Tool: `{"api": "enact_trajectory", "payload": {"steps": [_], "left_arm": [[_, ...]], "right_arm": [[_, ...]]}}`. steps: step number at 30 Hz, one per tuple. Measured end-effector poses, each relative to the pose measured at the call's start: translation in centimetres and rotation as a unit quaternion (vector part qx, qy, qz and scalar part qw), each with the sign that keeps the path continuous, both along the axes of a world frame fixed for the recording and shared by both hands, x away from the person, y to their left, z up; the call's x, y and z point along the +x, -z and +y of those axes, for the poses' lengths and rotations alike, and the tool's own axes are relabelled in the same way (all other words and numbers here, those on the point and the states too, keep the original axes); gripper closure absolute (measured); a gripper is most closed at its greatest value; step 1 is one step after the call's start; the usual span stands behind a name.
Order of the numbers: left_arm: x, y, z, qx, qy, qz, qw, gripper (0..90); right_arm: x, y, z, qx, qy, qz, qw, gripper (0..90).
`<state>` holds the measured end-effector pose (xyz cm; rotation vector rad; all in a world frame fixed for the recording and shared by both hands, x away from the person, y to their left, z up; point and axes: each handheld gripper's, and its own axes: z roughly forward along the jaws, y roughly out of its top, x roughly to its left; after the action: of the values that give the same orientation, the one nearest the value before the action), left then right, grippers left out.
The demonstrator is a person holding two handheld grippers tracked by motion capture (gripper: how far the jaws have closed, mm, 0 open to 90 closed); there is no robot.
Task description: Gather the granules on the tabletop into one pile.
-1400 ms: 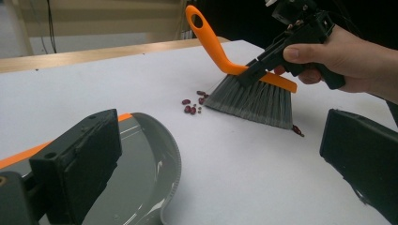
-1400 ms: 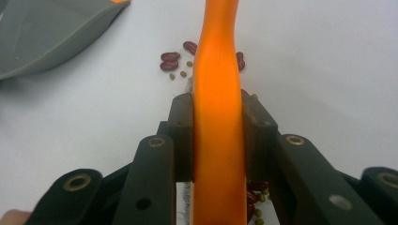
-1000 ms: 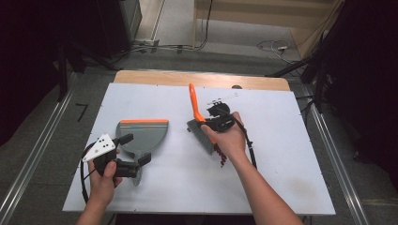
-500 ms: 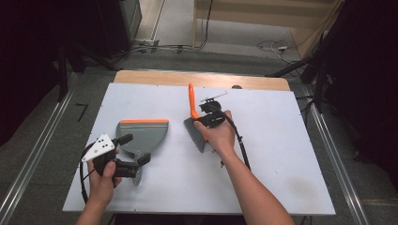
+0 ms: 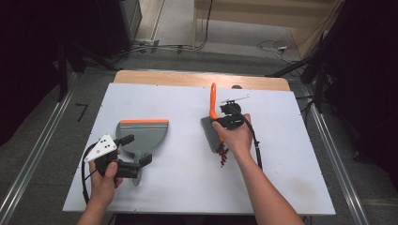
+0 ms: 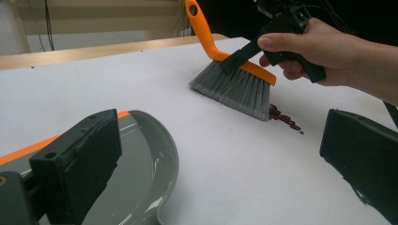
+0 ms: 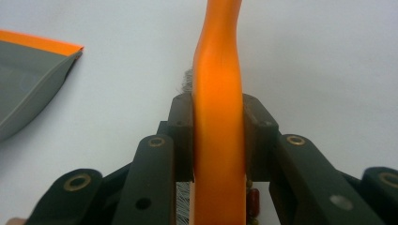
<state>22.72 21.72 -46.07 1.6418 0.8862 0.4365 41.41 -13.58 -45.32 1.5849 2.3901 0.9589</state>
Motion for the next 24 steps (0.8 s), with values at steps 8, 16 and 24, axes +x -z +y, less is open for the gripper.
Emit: {"api": "enact_trajectory", "payload": {"steps": [8, 16, 24], "left_arm": [[0.0, 0.0, 0.1, -0.002, 0.000, 0.000, 1.0000, 0.0], [0.0, 0.0, 0.2, -0.004, -0.003, 0.000, 1.0000, 0.0], [0.1, 0.0, 0.1, -0.006, -0.004, 0.000, 1.0000, 0.0]], "right_arm": [[-0.1, 0.2, -1.2, 0.004, 0.014, -0.002, 0.9999, 67.8], [-0.2, 0.2, -2.5, 0.043, 0.028, 0.003, 0.9987, 68.1], [-0.2, -2.2, -3.1, 0.065, 0.007, -0.033, 0.9973, 68.6]]}}
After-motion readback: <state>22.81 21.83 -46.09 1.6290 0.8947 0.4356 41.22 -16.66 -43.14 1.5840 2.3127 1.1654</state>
